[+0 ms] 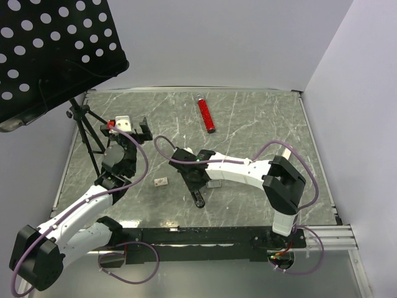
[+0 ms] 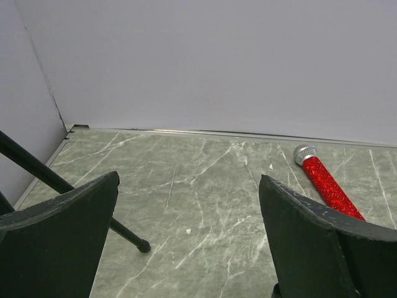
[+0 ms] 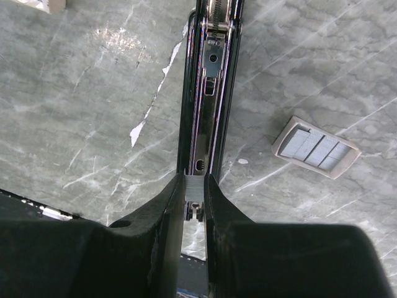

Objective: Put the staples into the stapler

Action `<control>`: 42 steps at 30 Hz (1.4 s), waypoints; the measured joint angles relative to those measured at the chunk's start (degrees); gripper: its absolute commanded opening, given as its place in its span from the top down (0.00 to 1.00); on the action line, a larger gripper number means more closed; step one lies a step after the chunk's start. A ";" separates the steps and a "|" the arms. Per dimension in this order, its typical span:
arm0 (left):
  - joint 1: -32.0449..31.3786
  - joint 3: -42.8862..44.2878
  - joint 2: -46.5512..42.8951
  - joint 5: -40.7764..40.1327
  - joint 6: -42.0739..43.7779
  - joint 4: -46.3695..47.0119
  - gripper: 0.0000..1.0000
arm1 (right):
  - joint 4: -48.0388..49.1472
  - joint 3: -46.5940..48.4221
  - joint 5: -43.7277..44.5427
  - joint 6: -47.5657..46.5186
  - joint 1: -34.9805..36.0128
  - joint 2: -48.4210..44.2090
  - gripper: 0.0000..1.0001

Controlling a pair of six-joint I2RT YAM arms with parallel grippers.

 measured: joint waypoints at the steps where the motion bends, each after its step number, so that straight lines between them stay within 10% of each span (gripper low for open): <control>1: 0.00 0.00 -0.02 0.00 0.00 0.00 0.01 | 0.02 0.00 -0.07 0.02 0.00 0.22 0.91; 42: 0.02 0.00 -0.07 0.02 -0.04 -0.02 0.00 | 2.03 -1.46 -0.59 0.52 -1.03 1.33 0.93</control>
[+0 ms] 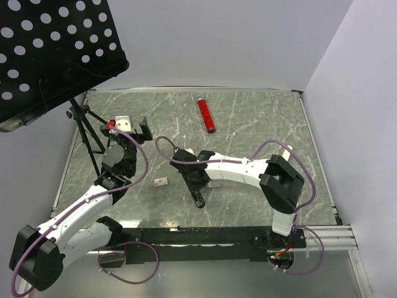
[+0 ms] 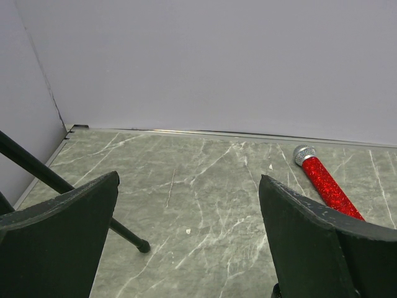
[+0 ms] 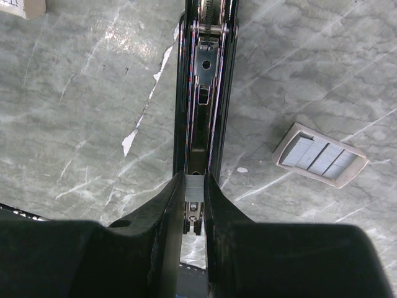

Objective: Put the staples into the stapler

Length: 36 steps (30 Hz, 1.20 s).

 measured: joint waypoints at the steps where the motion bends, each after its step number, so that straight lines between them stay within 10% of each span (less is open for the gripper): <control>1: 0.00 0.00 0.00 0.00 0.00 0.00 0.00 | 0.20 -0.20 -0.07 0.04 -0.07 -0.09 0.93; 36: -0.02 0.00 0.00 0.00 0.00 0.00 0.01 | 4.94 -4.74 0.11 1.57 -0.35 -2.58 0.90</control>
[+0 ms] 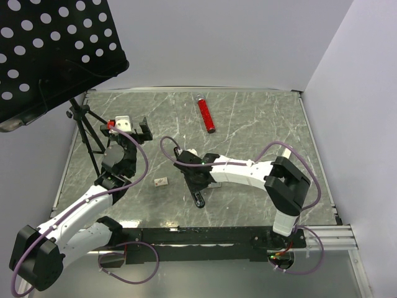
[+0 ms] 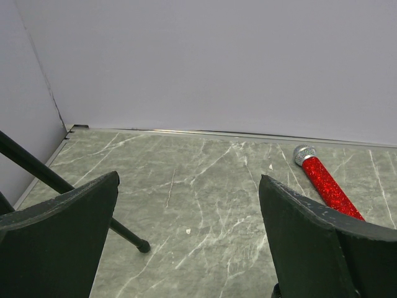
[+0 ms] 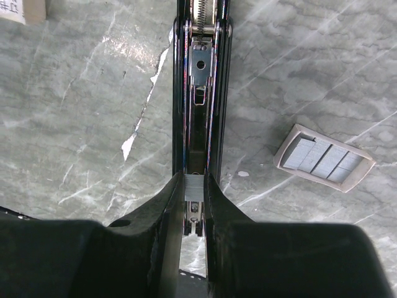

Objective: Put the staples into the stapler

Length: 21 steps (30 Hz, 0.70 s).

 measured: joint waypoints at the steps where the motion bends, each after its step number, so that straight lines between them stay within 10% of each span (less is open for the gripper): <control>1: 0.00 0.00 0.00 0.00 0.00 0.00 0.00 | 0.44 -0.42 0.04 0.07 0.00 -0.39 0.90; 21: 0.02 0.00 -0.48 0.00 0.00 0.00 0.01 | 3.63 -3.63 0.57 0.09 0.00 -3.10 0.83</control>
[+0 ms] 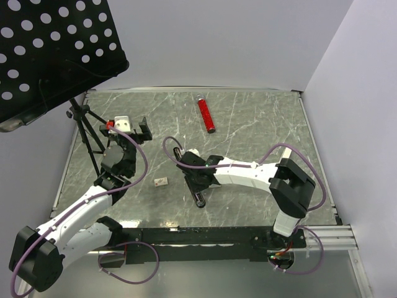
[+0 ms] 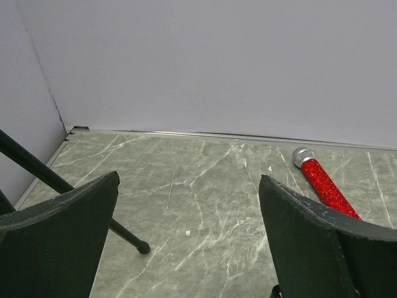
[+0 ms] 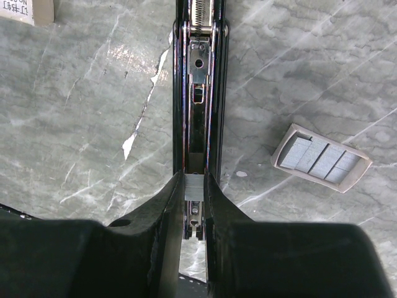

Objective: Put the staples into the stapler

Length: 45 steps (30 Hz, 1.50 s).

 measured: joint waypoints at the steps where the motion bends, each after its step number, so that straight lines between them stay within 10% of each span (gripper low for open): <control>1: -0.02 0.00 -0.04 0.02 0.00 0.00 0.00 | 0.26 -0.28 0.07 0.00 0.00 -0.15 0.82; 45: -0.02 0.00 -0.72 0.04 0.00 -0.07 0.01 | -0.63 -0.26 3.02 -0.26 -1.49 -1.18 0.43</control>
